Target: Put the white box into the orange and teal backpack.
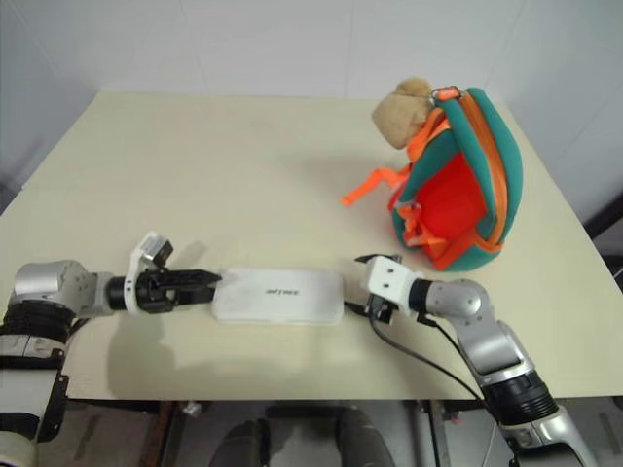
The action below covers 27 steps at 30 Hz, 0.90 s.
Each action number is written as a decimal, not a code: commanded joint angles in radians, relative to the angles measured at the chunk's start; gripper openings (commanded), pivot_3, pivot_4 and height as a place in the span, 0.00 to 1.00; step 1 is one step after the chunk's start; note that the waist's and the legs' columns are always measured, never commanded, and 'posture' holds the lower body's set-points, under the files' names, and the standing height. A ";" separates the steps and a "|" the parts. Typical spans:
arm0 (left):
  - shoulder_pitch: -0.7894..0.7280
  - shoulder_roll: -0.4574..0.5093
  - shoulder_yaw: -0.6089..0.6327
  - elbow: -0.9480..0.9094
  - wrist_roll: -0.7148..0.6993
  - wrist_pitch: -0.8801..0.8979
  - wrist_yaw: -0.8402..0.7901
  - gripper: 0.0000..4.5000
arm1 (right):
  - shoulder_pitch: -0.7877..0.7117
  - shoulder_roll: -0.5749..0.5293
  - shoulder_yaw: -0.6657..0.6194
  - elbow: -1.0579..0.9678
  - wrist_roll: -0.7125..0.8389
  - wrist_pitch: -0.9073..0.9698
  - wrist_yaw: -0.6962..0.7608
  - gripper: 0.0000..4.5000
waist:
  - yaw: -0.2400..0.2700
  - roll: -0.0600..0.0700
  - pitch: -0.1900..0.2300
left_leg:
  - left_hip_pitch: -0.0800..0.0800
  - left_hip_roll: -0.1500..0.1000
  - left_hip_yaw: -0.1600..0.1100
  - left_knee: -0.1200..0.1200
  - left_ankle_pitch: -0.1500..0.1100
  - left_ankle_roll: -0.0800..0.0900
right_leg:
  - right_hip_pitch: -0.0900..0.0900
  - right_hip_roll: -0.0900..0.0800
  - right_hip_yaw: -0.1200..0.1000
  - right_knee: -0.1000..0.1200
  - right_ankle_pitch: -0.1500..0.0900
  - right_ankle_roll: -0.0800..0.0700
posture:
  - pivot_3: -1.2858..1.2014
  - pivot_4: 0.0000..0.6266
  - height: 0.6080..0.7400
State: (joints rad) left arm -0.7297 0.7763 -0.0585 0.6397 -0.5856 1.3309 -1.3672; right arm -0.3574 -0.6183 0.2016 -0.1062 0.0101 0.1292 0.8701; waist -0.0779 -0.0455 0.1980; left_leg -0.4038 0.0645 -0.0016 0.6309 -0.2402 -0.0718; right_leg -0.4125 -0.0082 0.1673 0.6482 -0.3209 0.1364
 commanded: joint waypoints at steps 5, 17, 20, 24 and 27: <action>-0.017 -0.036 -0.007 0.014 -0.003 0.008 0.004 1.00 | 0.000 0.000 -0.008 -0.028 0.006 -0.010 0.001 1.00 | 0.000 0.000 0.000 | 0.000 0.000 0.000 0.000 0.000 0.000 | 0.000 0.000 0.000 0.000 0.000 0.000 | 0.52 0.24 1.00; -0.030 -0.057 0.023 0.034 0.000 -0.102 -0.037 0.66 | 0.004 0.002 -0.007 -0.035 0.009 -0.005 0.002 1.00 | -0.005 0.000 0.000 | 0.000 0.000 -0.001 -0.001 0.000 -0.001 | 0.000 0.000 0.000 0.001 0.000 0.000 | 0.52 0.24 1.00; -0.043 -0.069 0.019 0.051 0.008 -0.112 -0.032 0.45 | 0.003 0.003 -0.007 -0.033 0.009 -0.006 0.002 1.00 | -0.004 0.000 0.000 | 0.000 0.000 -0.001 -0.001 0.000 -0.001 | -0.001 0.000 0.000 0.001 0.000 0.000 | 0.52 0.24 1.00; -0.054 -0.077 0.021 0.063 0.008 -0.109 -0.036 0.29 | 0.006 -0.003 -0.015 -0.037 0.011 -0.006 0.004 1.00 | -0.005 0.000 0.000 | 0.000 0.000 -0.001 0.000 0.000 -0.001 | 0.000 0.000 0.000 0.001 0.000 0.000 | 0.52 0.24 1.00; -0.056 -0.081 0.027 0.068 0.003 -0.106 -0.039 0.29 | 0.013 -0.006 -0.020 -0.044 0.013 -0.005 0.005 1.00 | -0.005 0.000 0.000 | 0.000 0.000 -0.001 0.000 0.000 -0.001 | 0.000 0.000 0.000 0.001 0.000 0.000 | 0.52 0.24 1.00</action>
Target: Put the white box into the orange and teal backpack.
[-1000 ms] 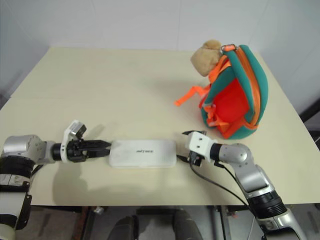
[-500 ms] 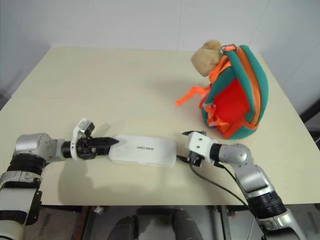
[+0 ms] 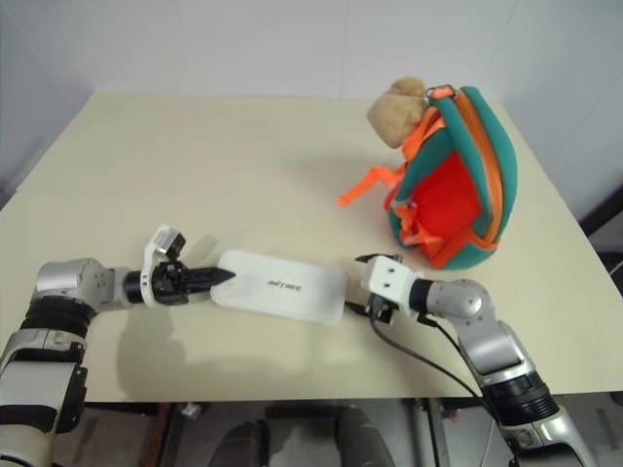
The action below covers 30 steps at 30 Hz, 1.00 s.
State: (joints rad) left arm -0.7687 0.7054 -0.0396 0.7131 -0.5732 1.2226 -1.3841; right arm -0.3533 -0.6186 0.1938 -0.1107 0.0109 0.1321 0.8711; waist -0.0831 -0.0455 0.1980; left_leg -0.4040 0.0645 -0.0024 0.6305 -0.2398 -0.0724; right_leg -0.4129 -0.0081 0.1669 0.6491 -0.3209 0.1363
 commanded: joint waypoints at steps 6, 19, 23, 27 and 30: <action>-0.022 -0.020 0.075 0.005 -0.039 0.006 0.005 0.29 | 0.008 -0.007 -0.021 -0.045 0.013 -0.008 0.003 1.00 | 0.001 0.000 0.000 | 0.000 0.000 0.000 0.000 0.000 0.000 | 0.000 0.000 0.000 0.000 0.000 0.000 | 0.52 0.24 1.00; 0.079 -0.126 0.584 -0.187 -0.286 0.157 0.351 0.29 | 0.053 0.092 -0.292 -0.233 0.151 0.221 -0.250 1.00 | 0.002 0.000 0.000 | 0.000 0.000 -0.001 -0.001 0.000 -0.001 | -0.001 0.000 0.000 0.003 -0.001 0.000 | 0.52 0.24 1.00; 0.137 -0.183 0.684 -0.326 -0.366 0.218 0.473 0.29 | 0.023 0.163 -0.370 -0.266 0.148 0.289 -0.409 1.00 | 0.001 0.000 0.000 | 0.000 0.000 -0.002 0.000 0.000 -0.002 | -0.001 -0.001 0.000 0.004 -0.001 0.000 | 0.52 0.24 1.00; 0.167 -0.245 0.762 -0.419 -0.424 0.247 0.591 0.29 | -0.029 0.211 -0.375 -0.224 0.117 0.316 -0.513 1.00 | 0.000 0.000 0.000 | 0.001 0.000 -0.002 0.000 0.001 -0.002 | -0.001 -0.001 0.000 0.004 0.000 0.000 | 0.52 0.24 1.00; 0.180 -0.279 0.787 -0.456 -0.459 0.262 0.653 0.29 | -0.082 0.241 -0.358 -0.162 0.100 0.301 -0.567 1.00 | -0.003 0.000 0.000 | 0.001 0.000 -0.001 0.000 0.001 -0.002 | -0.001 -0.001 0.000 0.004 0.000 0.000 | 0.52 0.24 1.00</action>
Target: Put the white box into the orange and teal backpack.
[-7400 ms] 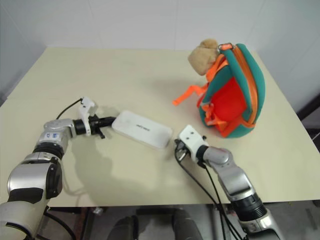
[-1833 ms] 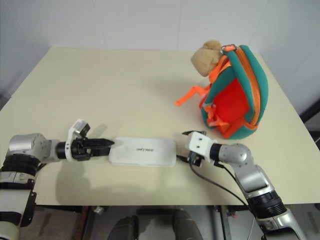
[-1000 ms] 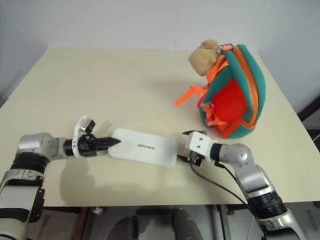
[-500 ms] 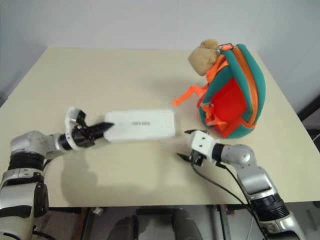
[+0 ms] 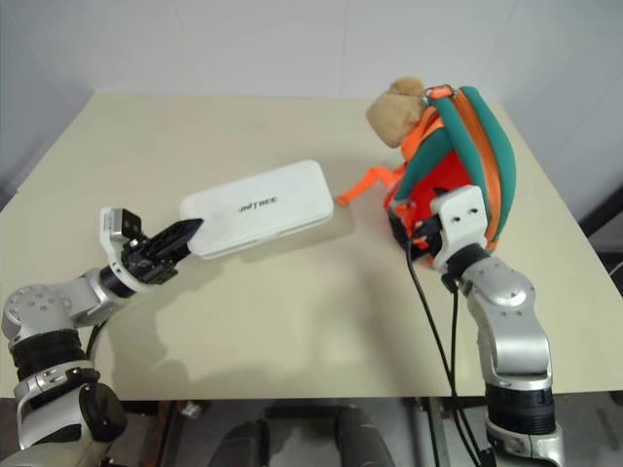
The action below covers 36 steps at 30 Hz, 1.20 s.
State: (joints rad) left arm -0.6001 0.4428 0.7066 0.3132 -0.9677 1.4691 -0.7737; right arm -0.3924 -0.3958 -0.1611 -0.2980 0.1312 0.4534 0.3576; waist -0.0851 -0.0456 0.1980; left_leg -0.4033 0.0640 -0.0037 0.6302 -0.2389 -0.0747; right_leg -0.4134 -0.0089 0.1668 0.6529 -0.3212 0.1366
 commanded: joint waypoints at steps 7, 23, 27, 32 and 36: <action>0.019 -0.041 0.059 -0.081 -0.124 0.010 0.134 0.29 | -0.177 0.104 0.020 0.229 -0.013 -0.117 -0.105 1.00 | -0.004 0.000 0.000 | 0.000 0.000 0.000 -0.001 0.000 0.000 | 0.000 0.000 0.000 -0.001 0.000 0.000 | 0.52 0.24 1.00; 0.071 -0.038 0.062 -0.112 -0.240 -0.024 0.231 0.29 | -0.319 0.152 0.022 0.513 -0.008 -0.321 -0.151 0.92 | -0.025 0.000 0.000 | -0.001 0.000 0.000 -0.004 0.000 -0.001 | 0.000 0.000 0.000 -0.005 0.000 0.000 | 0.52 0.24 1.00; 0.077 -0.033 0.055 -0.111 -0.262 -0.035 0.247 0.29 | -0.313 0.147 0.024 0.500 0.004 -0.315 -0.128 0.66 | -0.029 0.000 0.000 | -0.001 0.000 0.000 -0.004 0.000 -0.001 | 0.000 0.000 0.000 -0.005 0.000 0.000 | 0.52 0.24 1.00; 0.078 -0.030 0.042 -0.108 -0.278 -0.047 0.258 0.29 | -0.315 0.142 0.026 0.496 0.007 -0.311 -0.115 0.29 | -0.030 0.000 0.000 | -0.001 0.000 0.000 -0.004 0.000 -0.001 | 0.000 0.000 0.000 -0.005 0.000 0.000 | 0.52 0.24 1.00; 0.084 -0.018 0.031 -0.104 -0.287 -0.056 0.257 0.29 | -0.309 0.136 0.030 0.472 0.023 -0.295 -0.084 0.04 | -0.030 0.000 0.000 | -0.001 0.000 0.000 -0.005 0.000 -0.001 | 0.000 0.000 0.000 -0.006 0.000 0.000 | 0.52 0.24 1.00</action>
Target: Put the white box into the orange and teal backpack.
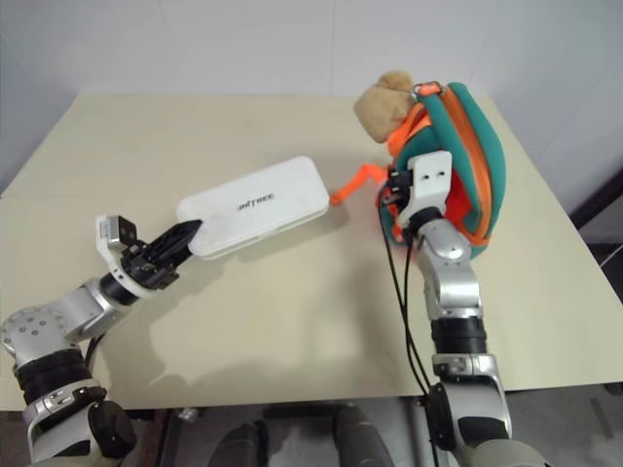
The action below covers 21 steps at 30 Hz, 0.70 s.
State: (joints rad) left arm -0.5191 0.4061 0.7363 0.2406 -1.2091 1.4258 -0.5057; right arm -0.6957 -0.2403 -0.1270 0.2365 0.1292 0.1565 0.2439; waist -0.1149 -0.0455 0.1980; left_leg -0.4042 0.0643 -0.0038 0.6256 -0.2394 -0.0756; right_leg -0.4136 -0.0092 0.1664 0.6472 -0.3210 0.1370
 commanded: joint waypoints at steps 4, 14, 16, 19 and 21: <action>0.002 0.052 -0.005 -0.016 -0.044 -0.027 -0.020 0.29 | 0.035 -0.037 0.027 -0.149 0.084 0.057 0.144 0.01 | 0.000 0.000 0.000 | 0.000 0.000 0.000 -0.002 0.000 0.000 | 0.000 0.000 0.000 -0.001 0.000 0.000 | 0.52 0.24 1.00; -0.010 0.209 -0.019 0.102 0.015 -0.118 -0.102 0.29 | 0.154 -0.132 0.081 -0.452 0.271 0.279 0.372 0.01 | 0.003 0.000 0.000 | 0.000 0.000 0.000 -0.006 0.000 -0.001 | -0.001 0.000 0.000 -0.004 -0.001 -0.001 | 0.52 0.24 1.00; -0.014 0.232 -0.029 0.122 0.024 -0.133 -0.119 0.29 | 0.164 -0.149 0.082 -0.488 0.301 0.306 0.396 0.01 | 0.004 0.000 0.000 | 0.000 0.000 0.000 -0.007 0.000 -0.001 | -0.001 0.000 -0.001 -0.005 -0.001 -0.001 | 0.52 0.24 1.00; -0.034 0.267 -0.047 0.157 0.040 -0.150 -0.150 0.29 | 0.177 -0.191 0.080 -0.582 0.402 0.393 0.464 0.01 | 0.006 0.000 0.000 | 0.000 0.000 0.000 -0.007 0.000 -0.001 | -0.001 0.000 -0.001 -0.005 -0.001 -0.001 | 0.52 0.24 1.00; -0.043 0.279 -0.057 0.171 0.048 -0.158 -0.165 0.29 | 0.187 -0.224 0.079 -0.646 0.477 0.446 0.516 0.01 | 0.008 0.000 0.000 | 0.000 0.000 0.000 -0.008 0.000 -0.001 | -0.002 0.000 -0.001 -0.006 -0.001 -0.002 | 0.52 0.24 1.00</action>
State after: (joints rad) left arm -0.5382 0.6563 0.6763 0.4164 -1.1544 1.2839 -0.6327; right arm -0.5078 -0.4441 -0.0447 -0.3090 0.5230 0.5722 0.7026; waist -0.1070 -0.0453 0.1983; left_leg -0.4047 0.0647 -0.0036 0.6163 -0.2395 -0.0761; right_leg -0.4155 -0.0093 0.1650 0.6411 -0.3226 0.1345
